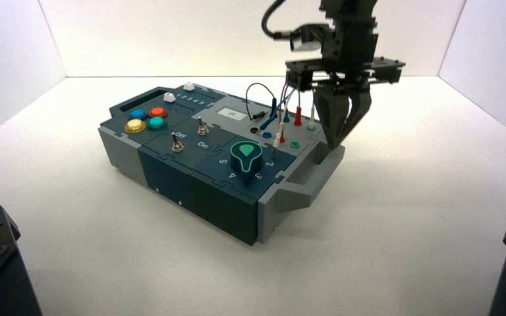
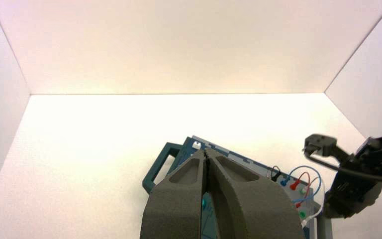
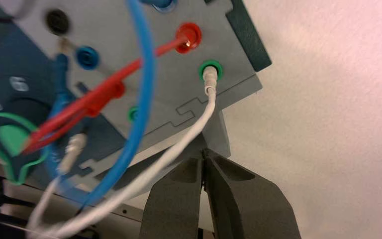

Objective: Push the red button with the left gripper.

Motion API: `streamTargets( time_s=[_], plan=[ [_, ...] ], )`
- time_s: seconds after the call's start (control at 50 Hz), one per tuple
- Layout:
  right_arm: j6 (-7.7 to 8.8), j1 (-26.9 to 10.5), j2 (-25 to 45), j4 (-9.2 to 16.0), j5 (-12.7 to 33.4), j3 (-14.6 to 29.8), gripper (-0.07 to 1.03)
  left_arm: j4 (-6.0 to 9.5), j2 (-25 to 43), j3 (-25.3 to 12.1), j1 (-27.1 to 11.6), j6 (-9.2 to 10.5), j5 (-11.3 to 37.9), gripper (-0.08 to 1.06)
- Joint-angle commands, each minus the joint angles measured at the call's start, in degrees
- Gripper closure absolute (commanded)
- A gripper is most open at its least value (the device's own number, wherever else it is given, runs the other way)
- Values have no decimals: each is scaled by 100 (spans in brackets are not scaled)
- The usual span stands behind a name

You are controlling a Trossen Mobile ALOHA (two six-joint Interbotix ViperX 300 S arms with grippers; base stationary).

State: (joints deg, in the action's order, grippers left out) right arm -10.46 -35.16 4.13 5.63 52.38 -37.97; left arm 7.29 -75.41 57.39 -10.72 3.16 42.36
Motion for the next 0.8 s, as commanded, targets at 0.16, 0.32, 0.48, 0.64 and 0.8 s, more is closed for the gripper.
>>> streamTargets(
  time_s=[0.16,0.32,0.48,0.64,0.8],
  plan=[
    [-53,18,-1143,79,-26,255,98,-9,211,53,18,-18,-9,101],
    [-26,0,-1793,79,-141,299,98,0,510,44,18,-35,-44,101],
    [18,-44,-2320,79,-325,185,98,35,958,-62,18,-176,-88,101],
    [114,-185,-2883,53,-536,-44,98,44,1345,-185,18,-255,-114,101],
    [237,-264,-3410,44,-712,-369,98,70,1916,-290,-35,-387,-167,101]
  ],
)
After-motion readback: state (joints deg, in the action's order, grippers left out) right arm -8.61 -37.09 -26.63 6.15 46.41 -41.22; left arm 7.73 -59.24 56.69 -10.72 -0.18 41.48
